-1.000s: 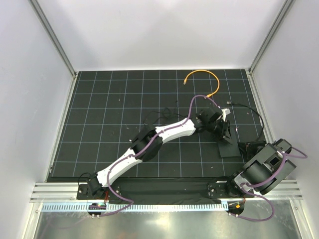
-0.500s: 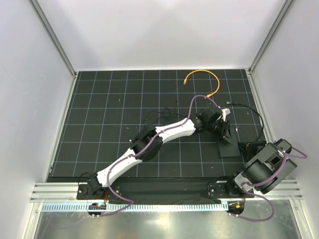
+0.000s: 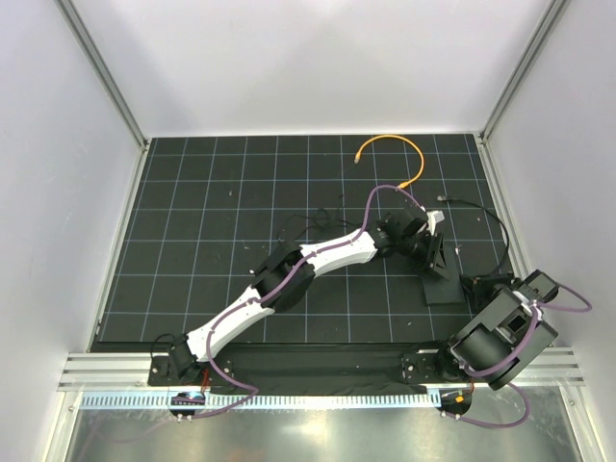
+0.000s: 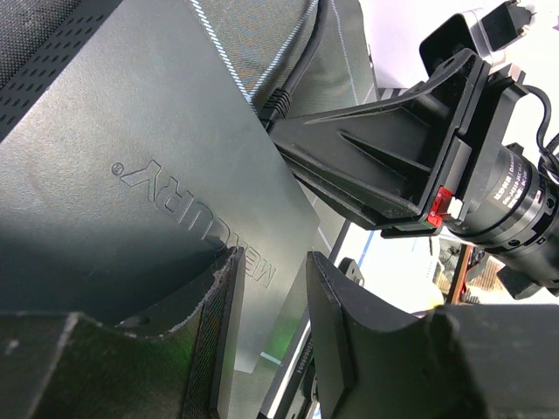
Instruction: Pull the plug from the switch port
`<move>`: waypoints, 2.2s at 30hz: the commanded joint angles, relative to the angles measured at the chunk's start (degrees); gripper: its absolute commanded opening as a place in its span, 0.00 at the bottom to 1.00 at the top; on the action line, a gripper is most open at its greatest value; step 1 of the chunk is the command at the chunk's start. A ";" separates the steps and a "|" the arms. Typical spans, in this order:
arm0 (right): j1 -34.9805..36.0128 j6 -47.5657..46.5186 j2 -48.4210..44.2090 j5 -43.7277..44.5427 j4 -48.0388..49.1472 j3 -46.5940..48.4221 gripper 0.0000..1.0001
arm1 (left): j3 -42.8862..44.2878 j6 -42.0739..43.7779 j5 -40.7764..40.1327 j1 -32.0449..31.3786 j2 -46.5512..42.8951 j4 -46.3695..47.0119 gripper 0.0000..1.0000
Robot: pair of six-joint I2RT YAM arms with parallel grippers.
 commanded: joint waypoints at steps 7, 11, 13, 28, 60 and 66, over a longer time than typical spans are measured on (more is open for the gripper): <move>-0.14 0.65 6.88 5.96 4.94 2.58 0.01 | -3.53 1.55 -3.45 0.17 1.64 -9.25 0.39; -0.14 2.93 7.70 6.04 5.82 4.08 0.01 | -4.66 1.46 -3.71 0.26 1.38 -9.42 0.38; -0.14 3.03 7.00 7.27 4.78 5.31 0.01 | -5.28 1.37 -3.97 0.35 1.02 -9.07 0.39; 0.38 -3.73 3.21 10.61 -2.16 11.11 0.01 | -5.29 1.99 -3.36 0.61 0.41 -9.16 0.38; 20.59 26.84 18.50 9.29 10.46 52.41 0.01 | -13.98 14.72 -6.69 21.44 -34.74 -26.01 0.58; 28.40 28.78 19.03 10.96 9.51 61.03 0.01 | -22.93 18.07 -8.63 22.49 -37.03 -27.44 0.58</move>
